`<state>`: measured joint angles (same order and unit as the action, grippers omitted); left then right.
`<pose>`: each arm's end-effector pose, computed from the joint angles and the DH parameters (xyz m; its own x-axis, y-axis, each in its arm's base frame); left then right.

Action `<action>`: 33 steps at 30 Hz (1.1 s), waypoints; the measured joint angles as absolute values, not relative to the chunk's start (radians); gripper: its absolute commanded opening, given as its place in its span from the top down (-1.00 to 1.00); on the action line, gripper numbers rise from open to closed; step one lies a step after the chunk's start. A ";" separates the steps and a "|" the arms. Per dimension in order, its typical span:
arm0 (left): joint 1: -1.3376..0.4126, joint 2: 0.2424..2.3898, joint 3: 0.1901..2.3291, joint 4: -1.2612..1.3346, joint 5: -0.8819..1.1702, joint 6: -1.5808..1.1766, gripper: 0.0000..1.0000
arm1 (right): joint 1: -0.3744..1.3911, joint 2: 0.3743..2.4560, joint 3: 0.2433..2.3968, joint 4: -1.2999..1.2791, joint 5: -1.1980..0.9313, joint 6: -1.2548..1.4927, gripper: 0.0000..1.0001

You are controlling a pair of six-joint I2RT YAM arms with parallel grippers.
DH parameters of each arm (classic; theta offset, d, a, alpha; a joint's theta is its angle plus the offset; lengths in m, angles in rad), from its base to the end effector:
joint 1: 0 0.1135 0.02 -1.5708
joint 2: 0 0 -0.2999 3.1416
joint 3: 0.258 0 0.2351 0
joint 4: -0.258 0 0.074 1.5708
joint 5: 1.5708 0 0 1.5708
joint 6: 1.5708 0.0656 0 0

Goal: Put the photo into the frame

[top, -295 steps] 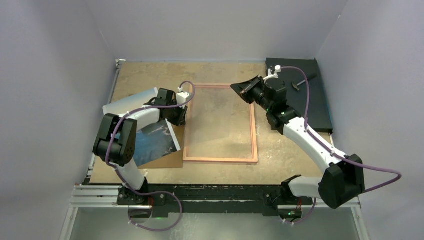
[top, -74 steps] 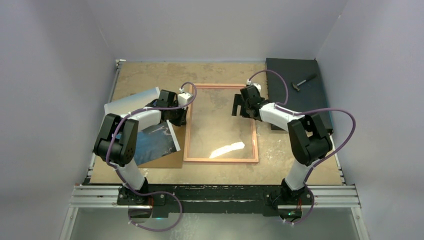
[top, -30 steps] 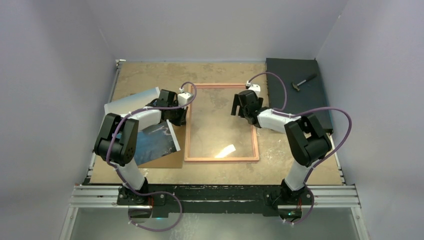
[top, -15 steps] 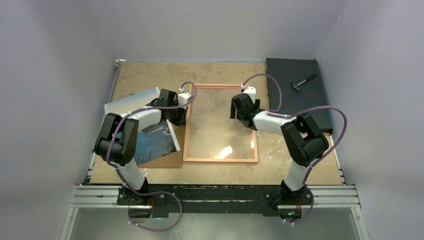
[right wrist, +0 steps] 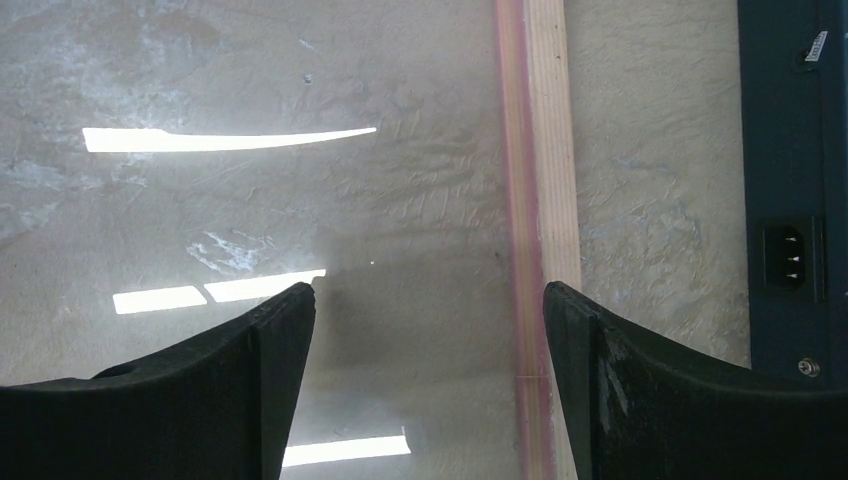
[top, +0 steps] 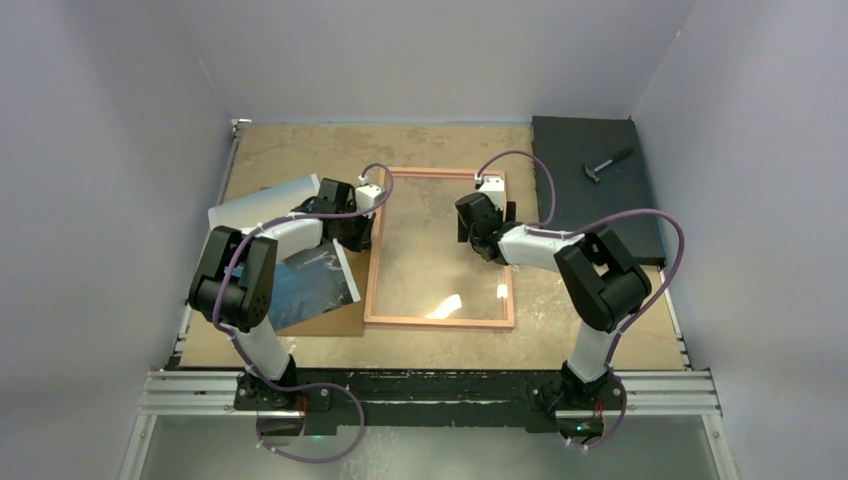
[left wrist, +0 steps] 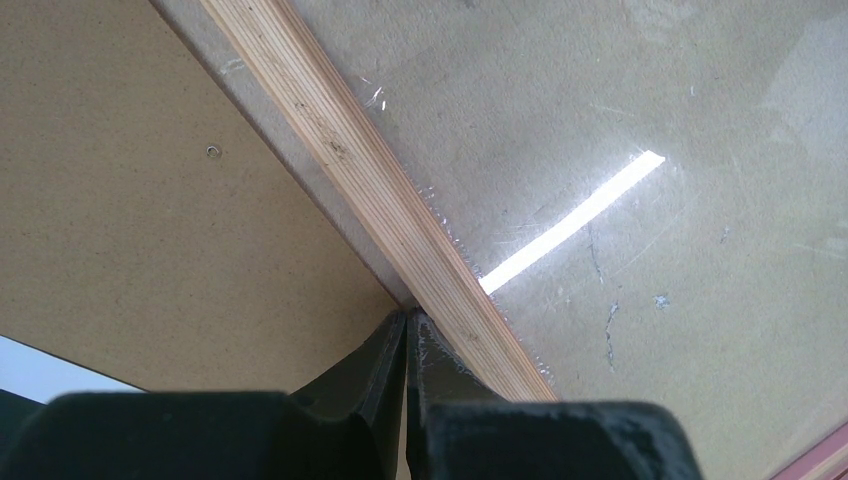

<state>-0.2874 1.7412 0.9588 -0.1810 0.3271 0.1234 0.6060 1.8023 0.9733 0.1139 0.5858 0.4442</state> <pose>0.3316 -0.1200 0.1796 -0.7268 0.3364 -0.5989 0.5378 0.8210 -0.1916 0.3361 0.1888 0.1940 -0.5431 0.0593 -0.8375 0.1129 0.9936 -0.0029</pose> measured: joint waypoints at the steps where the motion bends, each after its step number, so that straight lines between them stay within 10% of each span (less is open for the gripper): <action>1: -0.287 1.741 0.959 -0.181 0.327 0.123 0.94 | 0.606 1.801 0.973 0.113 0.585 0.446 -0.72; 13: -0.270 1.741 0.963 -0.191 0.327 0.124 0.95 | 0.604 1.707 0.989 -0.079 0.467 0.478 -0.72; 33: -0.249 1.741 0.963 -0.195 0.334 0.139 0.95 | 0.608 1.662 0.989 -0.119 0.418 0.536 0.51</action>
<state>-0.2489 1.7409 0.9630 -0.1951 0.3340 0.1387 0.6083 1.6615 0.9886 -0.1192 0.4179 0.5362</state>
